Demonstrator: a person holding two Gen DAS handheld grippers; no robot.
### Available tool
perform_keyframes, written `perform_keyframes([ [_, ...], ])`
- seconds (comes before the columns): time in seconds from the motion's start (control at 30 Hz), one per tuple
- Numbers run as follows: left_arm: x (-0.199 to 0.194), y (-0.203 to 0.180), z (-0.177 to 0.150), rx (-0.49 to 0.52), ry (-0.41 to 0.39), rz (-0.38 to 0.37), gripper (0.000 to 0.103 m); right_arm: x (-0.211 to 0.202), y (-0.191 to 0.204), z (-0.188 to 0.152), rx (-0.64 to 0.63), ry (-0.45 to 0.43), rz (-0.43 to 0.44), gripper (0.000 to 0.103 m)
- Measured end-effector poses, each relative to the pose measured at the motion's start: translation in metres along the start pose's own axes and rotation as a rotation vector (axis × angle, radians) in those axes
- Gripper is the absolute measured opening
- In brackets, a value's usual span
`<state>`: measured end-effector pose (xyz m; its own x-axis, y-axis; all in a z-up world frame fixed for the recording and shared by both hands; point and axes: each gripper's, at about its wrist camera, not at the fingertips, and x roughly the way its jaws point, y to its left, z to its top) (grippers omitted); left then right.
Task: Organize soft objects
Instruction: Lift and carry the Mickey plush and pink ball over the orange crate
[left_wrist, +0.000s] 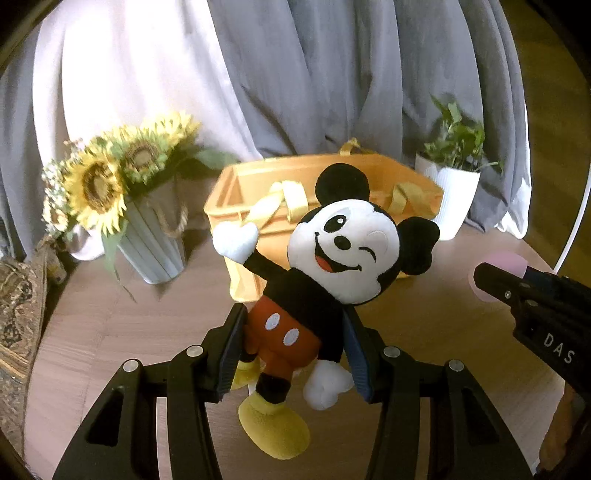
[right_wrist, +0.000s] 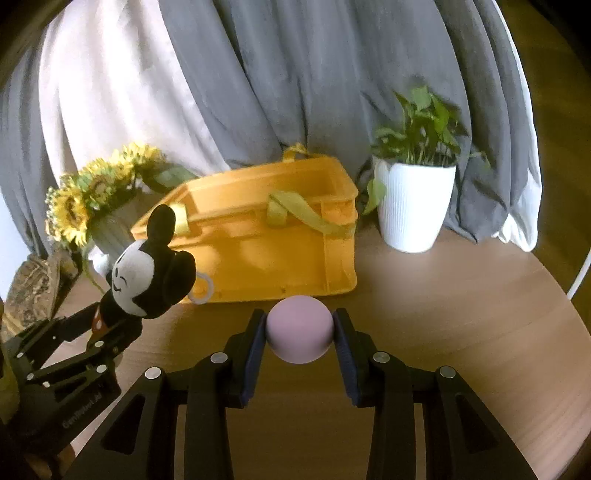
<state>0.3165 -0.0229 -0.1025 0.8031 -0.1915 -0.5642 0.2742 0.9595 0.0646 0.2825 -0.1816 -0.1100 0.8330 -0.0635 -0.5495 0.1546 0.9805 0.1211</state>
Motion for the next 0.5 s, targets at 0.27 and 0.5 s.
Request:
perform_keyframes([
  [0.27,-0.026,-0.003,0.017,-0.023,-0.075,0.030,0.050,-0.022,-0.003,0.017,-0.013,-0.067,0.044,0.038],
  [0.5,-0.042,-0.006,0.032,-0.023,-0.140,0.053,0.050,-0.036,-0.003,0.034,-0.022,-0.126,0.072,0.038],
])
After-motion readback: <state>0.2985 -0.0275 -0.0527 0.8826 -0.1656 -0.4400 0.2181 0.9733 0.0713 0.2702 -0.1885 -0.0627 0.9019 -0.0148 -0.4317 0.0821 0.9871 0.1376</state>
